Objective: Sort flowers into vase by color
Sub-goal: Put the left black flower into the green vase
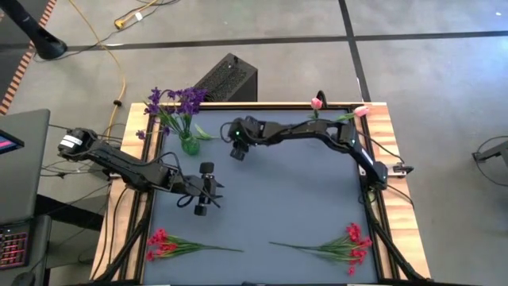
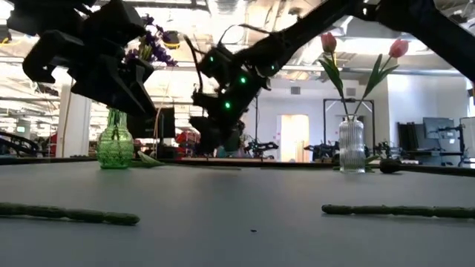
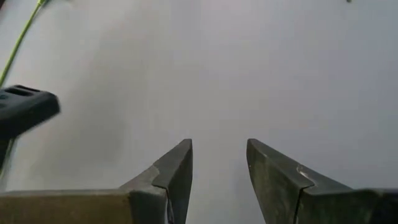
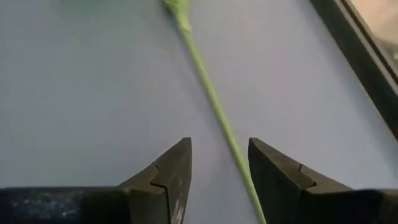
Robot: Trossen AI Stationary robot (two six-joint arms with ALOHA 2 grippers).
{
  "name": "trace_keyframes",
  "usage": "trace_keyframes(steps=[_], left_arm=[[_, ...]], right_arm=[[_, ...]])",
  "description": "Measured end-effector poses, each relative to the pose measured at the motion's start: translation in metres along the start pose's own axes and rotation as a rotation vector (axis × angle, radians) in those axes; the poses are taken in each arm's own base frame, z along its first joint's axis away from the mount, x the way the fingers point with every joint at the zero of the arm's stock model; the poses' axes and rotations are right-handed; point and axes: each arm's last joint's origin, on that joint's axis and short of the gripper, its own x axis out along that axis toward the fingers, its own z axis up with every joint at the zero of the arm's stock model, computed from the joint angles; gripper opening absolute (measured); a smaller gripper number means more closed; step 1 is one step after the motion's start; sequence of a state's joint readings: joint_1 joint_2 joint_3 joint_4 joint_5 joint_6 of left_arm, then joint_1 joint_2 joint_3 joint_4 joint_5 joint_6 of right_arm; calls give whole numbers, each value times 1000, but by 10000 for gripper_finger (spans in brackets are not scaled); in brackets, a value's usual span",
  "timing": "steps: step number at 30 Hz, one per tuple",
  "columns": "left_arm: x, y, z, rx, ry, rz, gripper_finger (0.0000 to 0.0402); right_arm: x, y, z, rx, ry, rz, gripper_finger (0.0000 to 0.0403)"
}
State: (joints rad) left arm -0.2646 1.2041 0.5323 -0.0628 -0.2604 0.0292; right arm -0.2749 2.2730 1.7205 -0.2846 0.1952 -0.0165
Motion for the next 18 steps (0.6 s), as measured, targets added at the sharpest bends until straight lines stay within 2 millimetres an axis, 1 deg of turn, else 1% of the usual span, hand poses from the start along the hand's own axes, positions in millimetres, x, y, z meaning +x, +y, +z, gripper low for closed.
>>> trace_keyframes(steps=[2,4,8,11,14,16,18], left_arm=[[0,0,0,0,0,0,141],[0,0,0,0,0,-1,141],[0,0,0,-5,-1,-3,141],[0,0,0,-9,-1,-3,141],[0,0,0,-15,-1,-3,141],[0,0,0,-15,-1,-3,141],[0,0,0,-15,-1,-3,141]], right_arm=[[2,-8,-2,30,16,46,182],[2,-12,-4,42,45,44,182],[4,-9,-9,56,73,37,182],[3,-5,-7,83,60,23,179],[4,-6,-6,97,51,6,177],[4,-7,-6,78,49,6,175],[4,-6,-6,20,48,45,174]])
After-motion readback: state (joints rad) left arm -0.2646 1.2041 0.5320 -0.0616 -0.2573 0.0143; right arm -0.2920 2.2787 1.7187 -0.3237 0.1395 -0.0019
